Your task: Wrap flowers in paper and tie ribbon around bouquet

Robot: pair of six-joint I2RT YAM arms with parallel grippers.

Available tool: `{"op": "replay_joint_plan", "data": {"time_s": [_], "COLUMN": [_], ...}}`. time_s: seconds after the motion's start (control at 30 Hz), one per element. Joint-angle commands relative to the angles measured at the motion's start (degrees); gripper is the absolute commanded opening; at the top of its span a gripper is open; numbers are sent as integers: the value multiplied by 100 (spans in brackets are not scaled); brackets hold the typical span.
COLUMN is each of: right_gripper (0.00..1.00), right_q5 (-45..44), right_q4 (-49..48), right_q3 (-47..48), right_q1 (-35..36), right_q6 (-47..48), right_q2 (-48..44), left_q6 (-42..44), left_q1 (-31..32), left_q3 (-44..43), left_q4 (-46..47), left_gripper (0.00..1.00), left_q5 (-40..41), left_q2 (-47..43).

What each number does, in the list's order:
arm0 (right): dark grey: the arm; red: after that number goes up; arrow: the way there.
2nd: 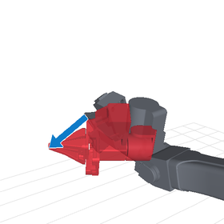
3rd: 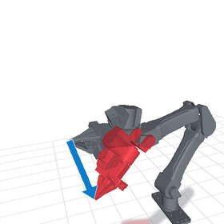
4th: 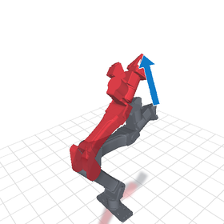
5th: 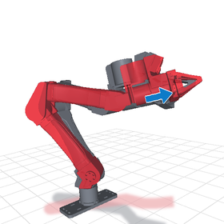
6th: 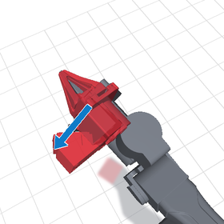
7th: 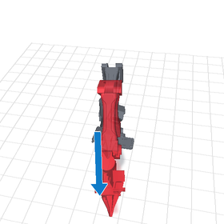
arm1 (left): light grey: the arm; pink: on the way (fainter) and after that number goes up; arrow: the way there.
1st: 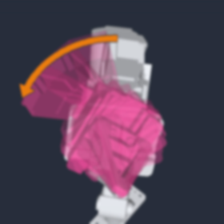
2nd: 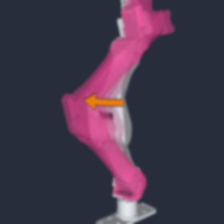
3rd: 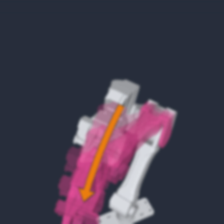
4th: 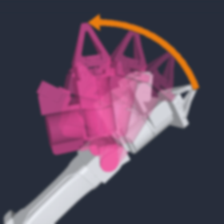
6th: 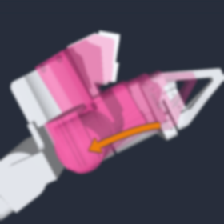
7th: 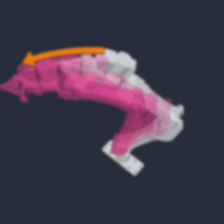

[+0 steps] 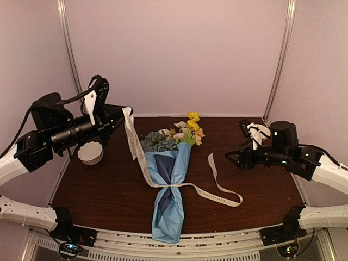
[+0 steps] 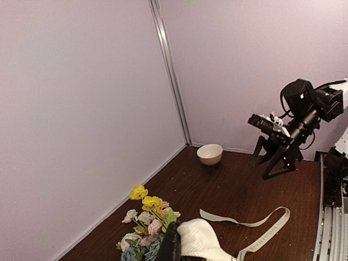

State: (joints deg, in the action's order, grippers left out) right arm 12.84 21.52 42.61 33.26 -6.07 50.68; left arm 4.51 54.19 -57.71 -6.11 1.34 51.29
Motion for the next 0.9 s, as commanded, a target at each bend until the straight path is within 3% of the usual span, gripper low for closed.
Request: {"op": "replay_joint_plan", "data": {"time_s": [0.0,0.17,0.33,0.47,0.53,0.8,0.87], "right_gripper": [68,73,89,89,81,14,5], "right_q5": [1145,1503,2480,2576,2559,2556,2502], "right_q4": [-3146,-3342,-3828,-3981,-4155,-4109,-3992], "right_q3": [-337,953,1895,2297,2370,2455,2415], "right_q1": [1307,2246,2366,2396,2426,2404,2371], "right_q6": [-166,279,130,-63,-187,-454,-465], "right_q2": [756,2742,4149,4777,4990,5206,5143], "left_q6": [303,418,546,524,524,449,409], "left_q1": [229,417,495,500,503,496,491], "left_q3": [-528,-826,-987,-995,-1011,-870,-874], "left_q4": [375,470,495,537,478,611,444], "left_gripper": [0,0,0,0,0,0,0], "left_q5": [-439,-715,-666,-336,-263,499,897], "left_q2": [307,590,651,655,698,470,413]}}
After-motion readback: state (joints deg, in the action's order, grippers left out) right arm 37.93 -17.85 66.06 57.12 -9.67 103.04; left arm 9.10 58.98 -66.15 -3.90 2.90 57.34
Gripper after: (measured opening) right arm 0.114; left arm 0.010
